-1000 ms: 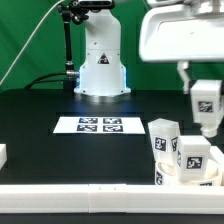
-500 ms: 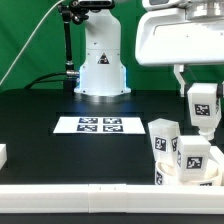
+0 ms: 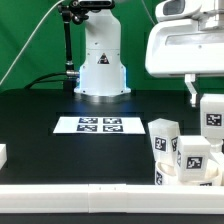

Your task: Assemble stool

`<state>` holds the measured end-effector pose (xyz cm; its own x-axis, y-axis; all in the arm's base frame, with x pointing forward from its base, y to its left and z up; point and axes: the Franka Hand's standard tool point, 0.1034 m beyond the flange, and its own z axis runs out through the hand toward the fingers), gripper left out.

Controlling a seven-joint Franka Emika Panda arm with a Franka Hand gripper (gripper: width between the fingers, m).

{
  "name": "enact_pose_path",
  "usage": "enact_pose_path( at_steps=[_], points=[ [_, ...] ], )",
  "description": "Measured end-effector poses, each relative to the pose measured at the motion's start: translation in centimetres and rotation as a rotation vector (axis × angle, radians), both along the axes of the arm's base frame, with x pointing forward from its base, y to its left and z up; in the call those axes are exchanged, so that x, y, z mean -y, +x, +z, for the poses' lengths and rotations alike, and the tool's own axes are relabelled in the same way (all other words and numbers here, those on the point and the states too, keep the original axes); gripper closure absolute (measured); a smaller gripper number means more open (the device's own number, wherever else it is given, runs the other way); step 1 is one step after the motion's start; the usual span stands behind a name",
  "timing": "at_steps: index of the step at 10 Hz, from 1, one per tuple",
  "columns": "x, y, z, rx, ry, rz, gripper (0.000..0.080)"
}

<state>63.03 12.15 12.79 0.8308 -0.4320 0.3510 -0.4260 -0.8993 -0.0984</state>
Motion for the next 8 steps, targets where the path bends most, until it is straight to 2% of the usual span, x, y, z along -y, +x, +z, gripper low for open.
enact_pose_path(
  at_steps=[2,4,8],
  points=[
    [-0.06,-0.04,-0.08,-0.001,-0.002,0.004,0.0459],
    [0.19,-0.19,-0.75,-0.017,-0.034,0.062,0.046],
    [-0.25,-0.2,-0.86,-0.002,-0.032,0.072,0.046]
  ],
)
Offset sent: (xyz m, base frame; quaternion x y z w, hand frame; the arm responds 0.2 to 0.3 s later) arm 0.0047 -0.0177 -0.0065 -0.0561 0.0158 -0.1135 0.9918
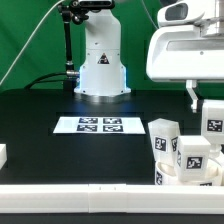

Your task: Assemble stool

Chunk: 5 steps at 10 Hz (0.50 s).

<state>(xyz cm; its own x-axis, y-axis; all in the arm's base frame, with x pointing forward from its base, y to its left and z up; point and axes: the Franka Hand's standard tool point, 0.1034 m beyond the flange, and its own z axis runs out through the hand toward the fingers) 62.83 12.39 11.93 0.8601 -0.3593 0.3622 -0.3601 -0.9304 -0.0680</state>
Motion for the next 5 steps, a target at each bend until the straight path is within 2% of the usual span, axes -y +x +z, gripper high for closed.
enact_pose_path(
  at_steps=[1,2,5],
  points=[
    [-0.6,0.2,-0.04,0.044,0.008,0.004,0.0459],
    [-0.85,-0.17,-0.74,0.034,-0.005,0.027,0.046],
    [-0.99,-0.38,-1.02,0.029,-0.01,0.036,0.0459]
  ],
)
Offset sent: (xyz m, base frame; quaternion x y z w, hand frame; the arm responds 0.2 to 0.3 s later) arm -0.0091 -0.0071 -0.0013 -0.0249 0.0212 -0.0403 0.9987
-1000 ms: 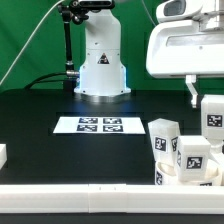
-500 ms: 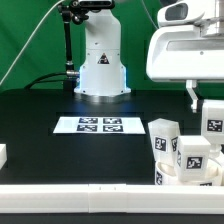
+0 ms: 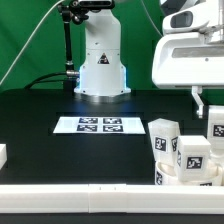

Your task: Assemble stool

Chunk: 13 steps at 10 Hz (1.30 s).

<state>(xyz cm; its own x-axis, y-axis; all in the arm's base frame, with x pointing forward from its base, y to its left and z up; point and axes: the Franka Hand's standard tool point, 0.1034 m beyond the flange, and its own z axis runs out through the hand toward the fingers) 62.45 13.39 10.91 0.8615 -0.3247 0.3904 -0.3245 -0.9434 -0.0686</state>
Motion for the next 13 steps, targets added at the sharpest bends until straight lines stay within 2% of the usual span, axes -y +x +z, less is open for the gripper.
enact_pose_path(
  at_steps=[5,6,10,13],
  points=[
    [0.17,0.1,0.04,-0.001,-0.008,0.017,0.0459],
    [0.74,0.08,-0.08,-0.006,-0.025,0.048,0.0459],
    [1.07,0.1,-0.12,-0.01,-0.035,0.063,0.0459],
    [0.95,-0.07,-0.32,-0.013,-0.035,0.065,0.0459]
  ],
)
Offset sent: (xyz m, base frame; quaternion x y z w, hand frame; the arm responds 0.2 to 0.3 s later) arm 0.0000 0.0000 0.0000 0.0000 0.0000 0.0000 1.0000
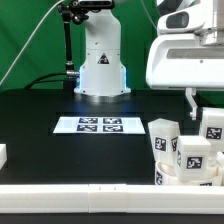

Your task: Assemble stool

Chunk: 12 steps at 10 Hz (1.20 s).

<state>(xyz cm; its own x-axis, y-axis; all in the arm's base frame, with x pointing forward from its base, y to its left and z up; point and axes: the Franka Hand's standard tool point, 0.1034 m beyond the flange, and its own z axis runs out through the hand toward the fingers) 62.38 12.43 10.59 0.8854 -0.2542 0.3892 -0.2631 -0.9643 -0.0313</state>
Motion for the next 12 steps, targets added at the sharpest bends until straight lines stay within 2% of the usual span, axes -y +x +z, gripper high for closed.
enact_pose_path(
  at_steps=[8,12],
  points=[
    [-0.08,-0.48,-0.95,-0.014,-0.008,0.005,0.0459],
    [0.0,-0.52,-1.01,-0.009,-0.006,0.002,0.0459]
  ],
)
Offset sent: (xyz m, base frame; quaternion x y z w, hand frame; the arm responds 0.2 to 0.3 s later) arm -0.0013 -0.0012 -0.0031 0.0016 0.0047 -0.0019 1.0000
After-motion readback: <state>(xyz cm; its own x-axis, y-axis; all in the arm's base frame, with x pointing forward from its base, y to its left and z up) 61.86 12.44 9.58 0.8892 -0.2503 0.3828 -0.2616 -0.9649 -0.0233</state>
